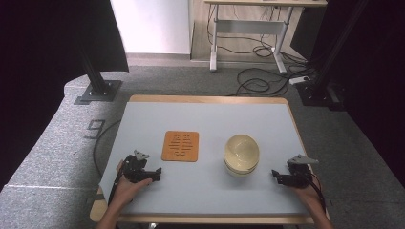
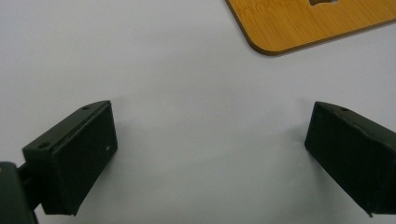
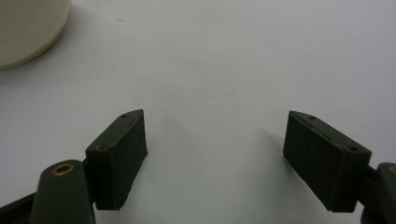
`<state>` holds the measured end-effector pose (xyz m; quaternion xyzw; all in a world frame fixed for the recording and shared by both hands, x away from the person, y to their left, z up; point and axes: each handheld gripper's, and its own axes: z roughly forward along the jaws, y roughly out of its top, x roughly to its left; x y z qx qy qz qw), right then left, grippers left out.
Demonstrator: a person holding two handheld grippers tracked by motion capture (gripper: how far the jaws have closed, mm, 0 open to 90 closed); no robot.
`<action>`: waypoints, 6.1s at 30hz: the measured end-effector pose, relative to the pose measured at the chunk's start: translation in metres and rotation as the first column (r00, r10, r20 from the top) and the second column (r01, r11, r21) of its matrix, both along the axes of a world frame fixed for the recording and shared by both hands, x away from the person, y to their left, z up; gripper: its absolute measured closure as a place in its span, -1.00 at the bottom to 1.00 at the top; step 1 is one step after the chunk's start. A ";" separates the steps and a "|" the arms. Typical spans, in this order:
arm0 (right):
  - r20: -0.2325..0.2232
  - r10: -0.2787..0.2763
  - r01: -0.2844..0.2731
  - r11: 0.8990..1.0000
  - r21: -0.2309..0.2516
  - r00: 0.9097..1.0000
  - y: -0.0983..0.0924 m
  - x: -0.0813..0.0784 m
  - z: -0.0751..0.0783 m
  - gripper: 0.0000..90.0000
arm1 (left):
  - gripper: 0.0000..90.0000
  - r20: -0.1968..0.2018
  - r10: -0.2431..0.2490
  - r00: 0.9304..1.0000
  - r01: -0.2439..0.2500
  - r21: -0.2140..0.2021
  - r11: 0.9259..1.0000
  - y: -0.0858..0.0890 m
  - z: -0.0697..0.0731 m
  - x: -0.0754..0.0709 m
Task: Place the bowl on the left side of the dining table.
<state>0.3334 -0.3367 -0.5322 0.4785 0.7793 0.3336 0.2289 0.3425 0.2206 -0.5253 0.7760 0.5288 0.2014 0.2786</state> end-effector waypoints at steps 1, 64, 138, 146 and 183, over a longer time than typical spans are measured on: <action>-0.001 0.001 -0.001 1.000 0.002 1.000 0.000 0.000 0.000 -0.49 | -0.95 0.000 -0.001 1.000 0.001 0.000 1.000 0.000 0.000 0.000; 0.180 -0.052 0.020 0.984 0.177 0.982 0.018 -0.031 0.078 -0.54 | -0.95 -0.008 0.005 1.000 -0.005 0.008 1.000 -0.001 0.001 0.000; 0.240 0.044 -0.085 0.983 0.162 0.970 0.064 -0.038 0.099 -0.54 | -0.95 -0.005 0.005 1.000 -0.005 0.006 1.000 -0.001 0.001 0.000; 0.242 0.055 -0.092 0.985 0.145 0.969 0.072 -0.037 0.096 -0.54 | -0.95 -0.009 0.006 1.000 -0.006 0.010 1.000 -0.001 0.001 0.000; 0.228 0.079 -0.107 0.988 0.114 0.971 0.102 -0.019 0.097 -0.54 | -0.95 -0.007 0.010 1.000 -0.010 0.010 1.000 -0.001 0.001 0.000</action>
